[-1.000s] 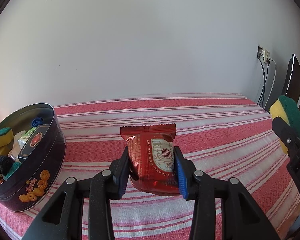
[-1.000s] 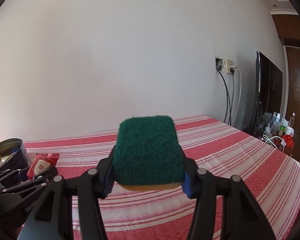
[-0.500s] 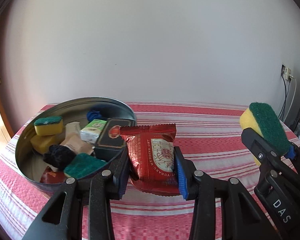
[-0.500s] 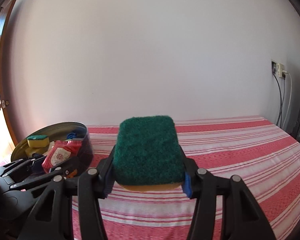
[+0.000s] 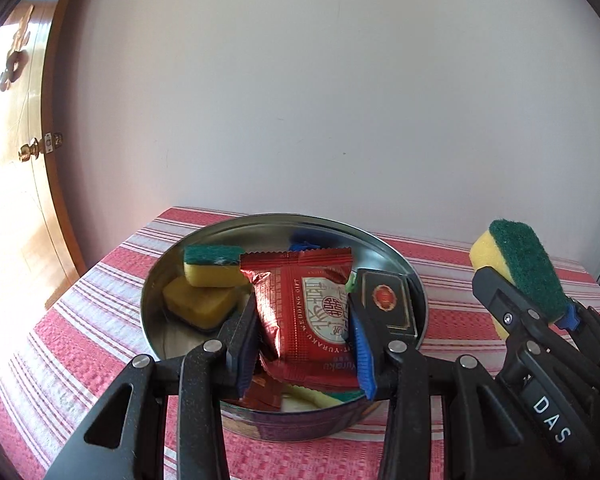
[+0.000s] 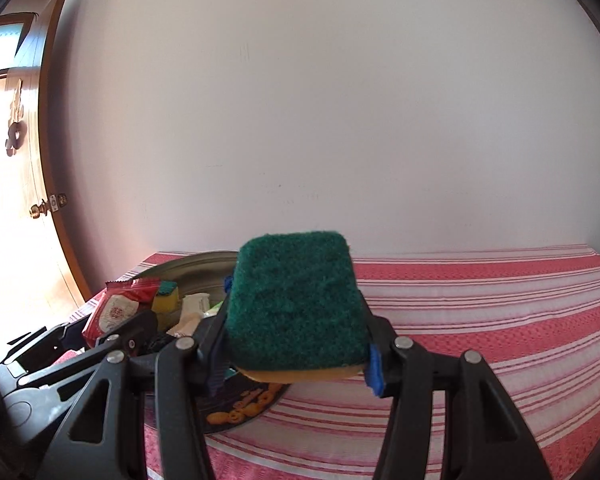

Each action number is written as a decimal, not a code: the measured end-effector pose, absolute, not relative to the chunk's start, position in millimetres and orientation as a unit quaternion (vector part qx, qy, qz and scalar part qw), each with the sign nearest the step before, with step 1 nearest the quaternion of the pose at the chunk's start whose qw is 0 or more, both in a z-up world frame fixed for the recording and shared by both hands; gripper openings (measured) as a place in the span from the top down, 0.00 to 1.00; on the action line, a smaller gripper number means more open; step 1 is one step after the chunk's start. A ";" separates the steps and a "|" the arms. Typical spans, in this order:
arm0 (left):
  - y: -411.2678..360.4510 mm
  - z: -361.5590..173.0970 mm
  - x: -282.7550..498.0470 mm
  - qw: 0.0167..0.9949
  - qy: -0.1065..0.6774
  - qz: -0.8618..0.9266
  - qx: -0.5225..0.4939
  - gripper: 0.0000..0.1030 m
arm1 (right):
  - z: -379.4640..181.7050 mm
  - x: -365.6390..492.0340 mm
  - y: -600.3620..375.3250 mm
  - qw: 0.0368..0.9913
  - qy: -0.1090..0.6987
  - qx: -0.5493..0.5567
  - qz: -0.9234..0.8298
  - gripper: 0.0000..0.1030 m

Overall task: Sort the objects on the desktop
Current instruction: 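Carry the red candy packet and yellow-green sponge over the tin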

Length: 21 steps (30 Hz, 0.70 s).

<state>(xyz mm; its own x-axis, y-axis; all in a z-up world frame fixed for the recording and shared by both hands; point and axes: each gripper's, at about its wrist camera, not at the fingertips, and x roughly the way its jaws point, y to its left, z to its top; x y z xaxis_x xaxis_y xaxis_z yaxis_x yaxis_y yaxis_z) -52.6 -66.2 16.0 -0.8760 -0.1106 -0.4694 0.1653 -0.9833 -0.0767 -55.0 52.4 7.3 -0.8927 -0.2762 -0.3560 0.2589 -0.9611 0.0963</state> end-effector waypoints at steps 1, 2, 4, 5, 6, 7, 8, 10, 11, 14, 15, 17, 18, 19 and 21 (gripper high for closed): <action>-71.6 16.4 -52.9 0.077 0.060 -0.966 0.238 0.58 | 7.7 -57.5 48.5 0.140 -0.023 0.188 -0.972 0.48; -74.5 16.1 -51.6 0.082 0.062 -0.966 0.238 0.58 | 8.1 -59.9 44.9 0.142 -0.024 0.189 -0.971 0.48; -82.4 16.1 -51.7 0.090 0.065 -0.965 0.238 0.58 | 8.7 -65.3 37.8 0.147 -0.024 0.192 -0.970 0.48; -86.8 16.7 -52.1 0.095 0.068 -0.964 0.238 0.58 | 8.9 -68.3 34.0 0.149 -0.024 0.194 -0.969 0.48; -92.3 16.3 -53.6 0.099 0.071 -0.963 0.238 0.58 | 9.1 -71.2 30.1 0.152 -0.023 0.195 -0.969 0.48; -96.8 16.5 -54.3 0.104 0.073 -0.963 0.239 0.58 | 9.6 -74.4 27.1 0.155 -0.022 0.196 -0.968 0.48; -100.9 16.6 -55.3 0.108 0.074 -0.962 0.239 0.58 | 10.3 -75.6 22.0 0.157 -0.019 0.197 -0.968 0.48; -108.9 16.6 -57.4 0.114 0.078 -0.961 0.239 0.58 | 11.9 -77.0 10.7 0.161 -0.014 0.198 -0.967 0.48; -112.2 16.8 -58.3 0.116 0.081 -0.961 0.240 0.58 | 12.3 -78.3 5.7 0.163 -0.015 0.201 -0.966 0.48; -118.4 17.1 -61.4 0.120 0.083 -0.959 0.242 0.58 | 13.4 -92.3 -11.2 0.171 -0.012 0.213 -0.962 0.48; -120.1 16.5 -63.6 0.120 0.084 -0.958 0.245 0.58 | 13.7 -97.0 -15.0 0.170 -0.010 0.215 -0.962 0.48; -124.2 13.3 -70.4 0.119 0.086 -0.956 0.253 0.58 | 14.0 -107.1 -23.7 0.168 -0.010 0.219 -0.961 0.48; -124.6 12.3 -73.4 0.120 0.085 -0.955 0.257 0.58 | 15.0 -111.3 -23.6 0.168 -0.011 0.221 -0.961 0.48; -127.1 10.0 -78.4 0.121 0.083 -0.955 0.260 0.58 | 15.1 -116.1 -25.7 0.168 -0.011 0.225 -0.960 0.48; -126.9 6.7 -84.0 0.121 0.079 -0.953 0.267 0.58 | 14.8 -124.9 -32.6 0.163 -0.007 0.232 -0.959 0.48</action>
